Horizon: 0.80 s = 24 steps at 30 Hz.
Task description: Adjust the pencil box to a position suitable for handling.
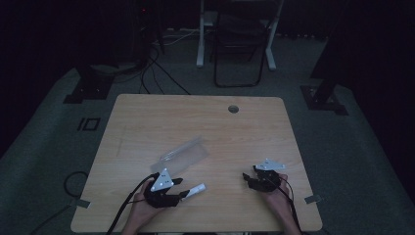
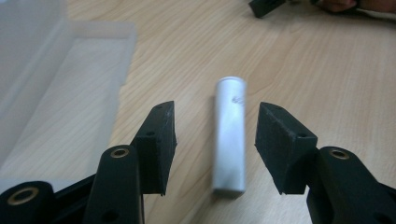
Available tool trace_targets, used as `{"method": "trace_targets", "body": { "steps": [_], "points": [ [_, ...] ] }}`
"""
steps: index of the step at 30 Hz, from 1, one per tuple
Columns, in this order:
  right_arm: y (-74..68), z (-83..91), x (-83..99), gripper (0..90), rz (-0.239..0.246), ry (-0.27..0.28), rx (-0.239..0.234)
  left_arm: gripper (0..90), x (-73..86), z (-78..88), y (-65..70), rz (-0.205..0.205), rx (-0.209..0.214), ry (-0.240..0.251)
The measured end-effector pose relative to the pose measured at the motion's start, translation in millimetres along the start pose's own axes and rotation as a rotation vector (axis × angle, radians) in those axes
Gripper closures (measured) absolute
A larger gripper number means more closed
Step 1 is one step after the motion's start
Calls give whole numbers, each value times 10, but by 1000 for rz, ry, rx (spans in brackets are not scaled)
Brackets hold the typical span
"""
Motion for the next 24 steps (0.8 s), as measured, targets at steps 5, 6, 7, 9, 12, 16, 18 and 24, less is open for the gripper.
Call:
{"method": "trace_targets", "body": {
  "steps": [5,6,7,9,12,16,18,24],
  "points": [
    [8,-4,0,396,2,-1,0,472,12,-98,74,-23,-2,-23],
    [8,-4,0,396,2,-1,0,471,12,-98,74,-23,-2,-23],
    [8,-5,0,391,1,-2,0,471,26,-124,85,-34,-9,-34],
    [8,-5,1,388,1,-2,0,471,39,-154,95,-41,-12,-42],
    [9,-5,1,388,1,-2,0,471,55,-182,97,-47,-19,-53],
    [9,-5,1,384,2,-3,-1,471,78,-219,88,-47,-28,-64],
    [9,-5,1,384,2,-3,-1,471,83,-223,86,-47,-28,-67],
    [9,-6,2,383,3,-3,-1,470,112,-262,97,-46,-20,-81]
  ]
}}
Point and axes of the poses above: each handheld gripper's, and its own axes: z roughly backward along the jaws, x roughly out of its underside, y roughly to its right, the point moved 10 cm from there along -z, roughly forward along the jaws, and after that the axes turned 9 degrees about z, right-handed, at the moved point
